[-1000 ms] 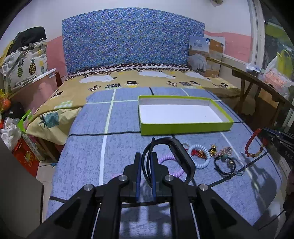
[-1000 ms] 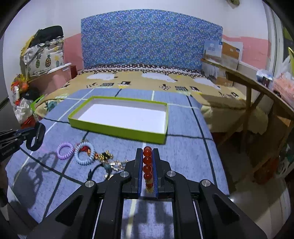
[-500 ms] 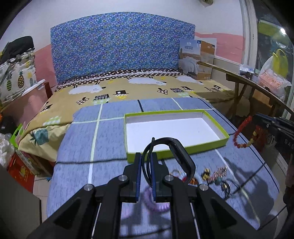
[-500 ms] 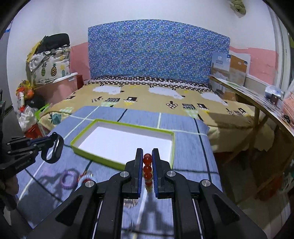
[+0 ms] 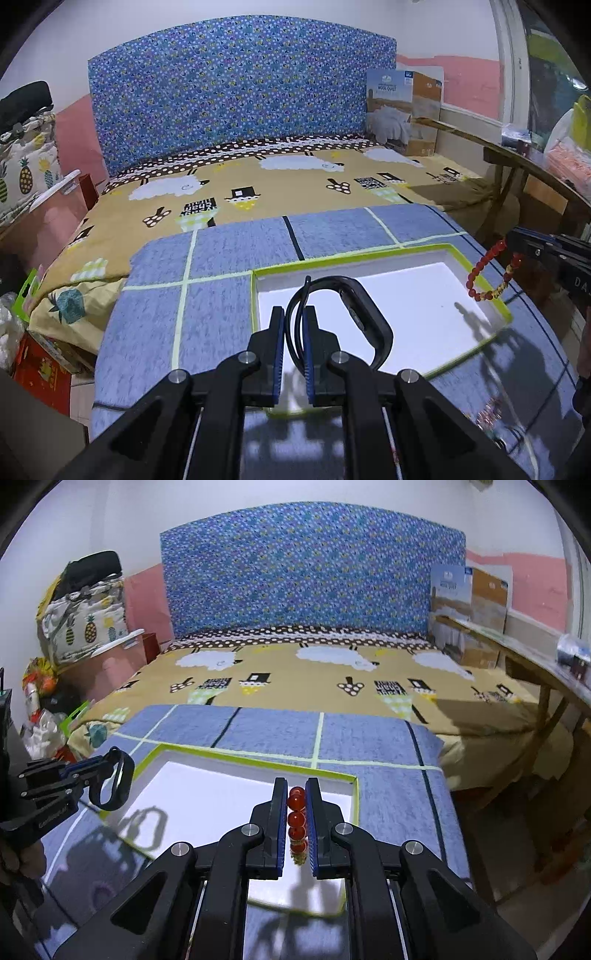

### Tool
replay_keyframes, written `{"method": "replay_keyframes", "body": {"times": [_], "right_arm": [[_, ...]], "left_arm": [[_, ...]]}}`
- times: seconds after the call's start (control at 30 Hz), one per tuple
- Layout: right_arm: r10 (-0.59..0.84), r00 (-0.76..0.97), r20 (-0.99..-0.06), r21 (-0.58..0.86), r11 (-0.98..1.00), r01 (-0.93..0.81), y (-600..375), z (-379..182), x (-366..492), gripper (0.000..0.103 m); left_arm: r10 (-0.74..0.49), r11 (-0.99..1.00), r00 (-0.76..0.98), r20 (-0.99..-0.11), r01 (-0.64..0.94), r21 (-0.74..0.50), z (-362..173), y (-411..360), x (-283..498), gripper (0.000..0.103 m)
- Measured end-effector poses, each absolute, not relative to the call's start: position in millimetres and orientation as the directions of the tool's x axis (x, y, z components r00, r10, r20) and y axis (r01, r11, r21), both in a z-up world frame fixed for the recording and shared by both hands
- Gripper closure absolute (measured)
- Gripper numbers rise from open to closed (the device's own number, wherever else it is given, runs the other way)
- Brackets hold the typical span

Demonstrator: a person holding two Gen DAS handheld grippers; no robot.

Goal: Organize jewelry
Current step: 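Carry the black band with the left gripper while the right carries the red bracelet into the green box, then open both grippers to release the band and bracelet inside the box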

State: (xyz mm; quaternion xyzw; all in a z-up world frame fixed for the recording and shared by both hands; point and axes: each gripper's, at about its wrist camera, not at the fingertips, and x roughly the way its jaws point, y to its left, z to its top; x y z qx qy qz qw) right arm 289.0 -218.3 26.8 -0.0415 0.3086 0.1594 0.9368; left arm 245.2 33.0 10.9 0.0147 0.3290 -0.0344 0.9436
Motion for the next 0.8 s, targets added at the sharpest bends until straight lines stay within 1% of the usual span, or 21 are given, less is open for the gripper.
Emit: {"method": "replay_keyframes", "body": {"times": [0.2,0.33,0.5,0.57,0.7,0.8], "right_arm": [[0.286,0.738,-0.611,0.061,0.947,-0.316,-221,12,320,0.094],[0.279,0.731,-0.623,0.062,0.949,-0.309,-224,3,333,0.094],[0.249,0.703,-0.666,0.057,0.957,-0.284,-232,-17,343,0.094],[0.241,0.692,-0.681,0.061,0.960,-0.274,-236,-23,346,0.093],[0.236,0.675,-0.699,0.066,0.961,-0.267,-239,-28,349,0.093],[0.222,0.676,-0.703,0.043,0.962,-0.271,-241,-29,346,0.093]], "left_arm": [[-0.043,0.997,0.759,-0.650,0.071,0.016,-7,32,278,0.093],[-0.030,0.998,0.733,-0.679,0.064,0.025,-22,30,293,0.093],[-0.020,0.998,0.701,-0.712,0.052,0.023,-37,32,302,0.093],[-0.021,0.998,0.691,-0.722,0.052,0.021,-41,32,303,0.091],[-0.025,0.999,0.693,-0.720,0.052,0.015,-41,32,305,0.091],[-0.040,0.999,0.693,-0.720,0.054,-0.004,-40,33,303,0.090]]}}
